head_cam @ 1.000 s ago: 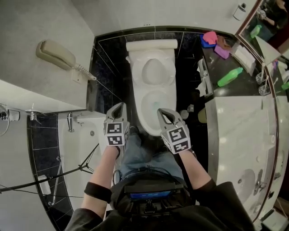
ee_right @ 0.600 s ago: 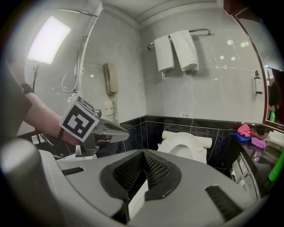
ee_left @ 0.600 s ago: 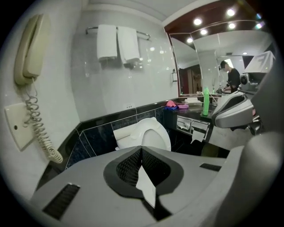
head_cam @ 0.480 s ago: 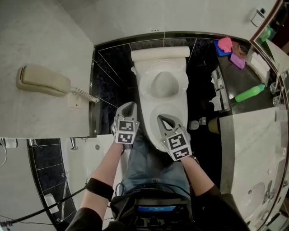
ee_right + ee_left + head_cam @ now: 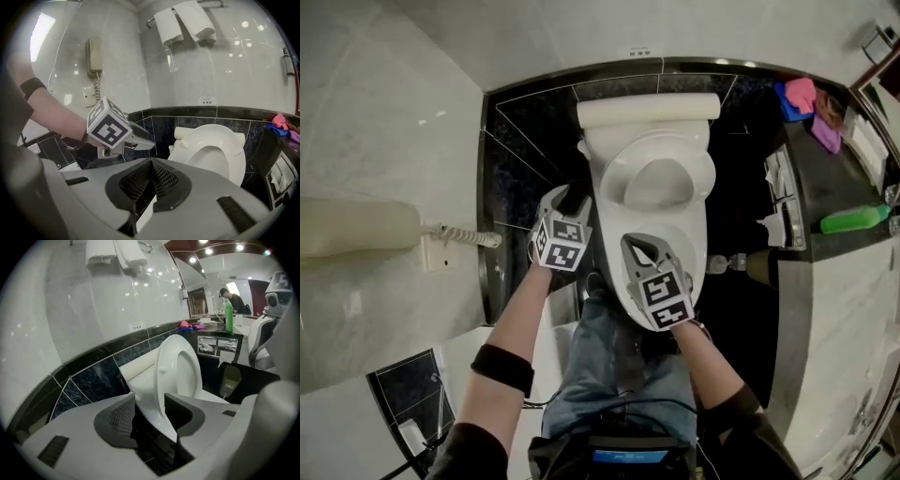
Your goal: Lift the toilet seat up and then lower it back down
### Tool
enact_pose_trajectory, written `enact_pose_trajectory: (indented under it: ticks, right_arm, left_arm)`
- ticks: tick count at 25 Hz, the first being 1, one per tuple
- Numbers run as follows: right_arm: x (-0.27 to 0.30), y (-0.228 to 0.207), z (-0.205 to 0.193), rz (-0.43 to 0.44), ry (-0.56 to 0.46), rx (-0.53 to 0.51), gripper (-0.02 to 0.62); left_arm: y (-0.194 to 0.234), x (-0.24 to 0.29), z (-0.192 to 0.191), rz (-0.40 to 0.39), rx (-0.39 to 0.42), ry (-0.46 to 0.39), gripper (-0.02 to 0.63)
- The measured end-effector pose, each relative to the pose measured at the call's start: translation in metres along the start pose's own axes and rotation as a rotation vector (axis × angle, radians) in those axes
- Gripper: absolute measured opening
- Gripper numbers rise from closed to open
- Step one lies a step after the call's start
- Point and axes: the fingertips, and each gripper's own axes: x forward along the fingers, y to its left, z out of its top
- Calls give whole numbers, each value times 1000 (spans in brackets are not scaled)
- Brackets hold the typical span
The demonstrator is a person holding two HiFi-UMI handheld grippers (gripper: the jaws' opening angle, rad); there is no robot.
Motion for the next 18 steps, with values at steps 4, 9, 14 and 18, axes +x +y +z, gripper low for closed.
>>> enact_pose_trajectory:
  ticks: [4,9,14,18]
  right_arm:
    - [38,-16,-7,3,15,17,0]
    - [70,-27,-18,20,30,23,0]
    - [96,-30,-29,42,43,32,0]
    - [115,-33,-36,55,50,39,0]
  left_arm:
    - [13,46,-6,-17,69,32,233]
    - [26,92,-18,-46,107,51,277]
    - [40,130,-32,-69,161,68,298]
    - [48,159,-44,-86,285,101,298]
